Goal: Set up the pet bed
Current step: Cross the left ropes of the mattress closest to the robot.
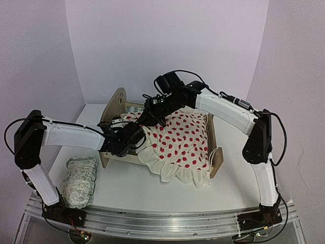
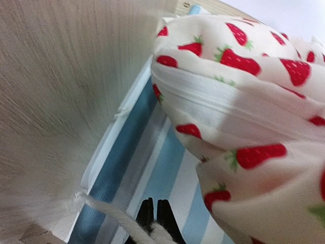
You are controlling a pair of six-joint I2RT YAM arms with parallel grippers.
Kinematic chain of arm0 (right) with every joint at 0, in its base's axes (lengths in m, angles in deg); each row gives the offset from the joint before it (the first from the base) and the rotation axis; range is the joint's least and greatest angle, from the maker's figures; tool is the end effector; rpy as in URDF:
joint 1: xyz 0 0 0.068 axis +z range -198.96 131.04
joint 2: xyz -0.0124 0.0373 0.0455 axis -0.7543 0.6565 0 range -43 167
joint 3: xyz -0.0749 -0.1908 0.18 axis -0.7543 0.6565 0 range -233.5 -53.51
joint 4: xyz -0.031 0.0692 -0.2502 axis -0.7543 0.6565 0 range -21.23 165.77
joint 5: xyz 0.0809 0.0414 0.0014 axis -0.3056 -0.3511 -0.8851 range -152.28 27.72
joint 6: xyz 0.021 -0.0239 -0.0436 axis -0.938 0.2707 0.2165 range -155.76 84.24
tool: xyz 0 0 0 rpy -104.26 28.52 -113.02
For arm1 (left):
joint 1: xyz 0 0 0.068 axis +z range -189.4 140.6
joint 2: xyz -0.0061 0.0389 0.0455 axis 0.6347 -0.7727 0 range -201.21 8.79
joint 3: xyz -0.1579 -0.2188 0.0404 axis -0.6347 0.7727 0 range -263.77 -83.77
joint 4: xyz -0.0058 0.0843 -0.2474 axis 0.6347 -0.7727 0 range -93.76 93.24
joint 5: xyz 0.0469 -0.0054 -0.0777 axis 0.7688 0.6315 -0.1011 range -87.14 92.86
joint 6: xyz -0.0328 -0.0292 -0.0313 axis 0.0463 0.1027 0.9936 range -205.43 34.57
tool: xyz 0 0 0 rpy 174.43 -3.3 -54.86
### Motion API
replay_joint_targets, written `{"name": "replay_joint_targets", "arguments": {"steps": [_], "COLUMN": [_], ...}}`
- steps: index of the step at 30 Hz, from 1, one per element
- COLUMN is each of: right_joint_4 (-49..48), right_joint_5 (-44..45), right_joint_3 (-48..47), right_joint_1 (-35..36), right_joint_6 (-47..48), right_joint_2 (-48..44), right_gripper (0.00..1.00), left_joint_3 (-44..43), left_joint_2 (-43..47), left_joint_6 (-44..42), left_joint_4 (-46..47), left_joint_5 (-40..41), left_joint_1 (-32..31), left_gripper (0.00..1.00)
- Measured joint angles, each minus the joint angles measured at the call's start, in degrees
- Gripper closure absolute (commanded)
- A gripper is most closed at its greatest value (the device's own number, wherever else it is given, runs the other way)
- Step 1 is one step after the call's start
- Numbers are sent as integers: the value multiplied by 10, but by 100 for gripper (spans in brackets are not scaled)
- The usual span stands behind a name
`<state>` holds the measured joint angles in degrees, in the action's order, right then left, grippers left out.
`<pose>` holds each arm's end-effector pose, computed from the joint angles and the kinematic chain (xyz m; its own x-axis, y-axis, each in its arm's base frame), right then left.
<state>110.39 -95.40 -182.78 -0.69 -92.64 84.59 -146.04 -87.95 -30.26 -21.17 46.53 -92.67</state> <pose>0.3207 0.3889 0.3232 -0.9905 -0.0567 -0.1251 -0.1360 0.5351 0.8337 0.2221 -0.2566 0.2011 -0.5931 -0.1980 -0.7804 -0.2111 0.9736 -0.0866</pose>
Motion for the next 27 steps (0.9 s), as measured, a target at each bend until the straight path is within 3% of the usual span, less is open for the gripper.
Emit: {"name": "replay_joint_targets", "arguments": {"steps": [15, 27], "right_joint_4": [0, -12], "right_joint_5": [1, 12], "right_joint_3": [-1, -17], "right_joint_1": [-4, -4], "right_joint_6": [10, 19], "right_joint_2": [19, 28], "right_gripper": [100, 100], "left_joint_3": [39, 38], "left_joint_2": [145, 205], "left_joint_6": [-56, -31], "left_joint_4": [-40, -146], "left_joint_5": [-136, -152], "left_joint_1": [-4, 5], "left_gripper": [100, 100]}}
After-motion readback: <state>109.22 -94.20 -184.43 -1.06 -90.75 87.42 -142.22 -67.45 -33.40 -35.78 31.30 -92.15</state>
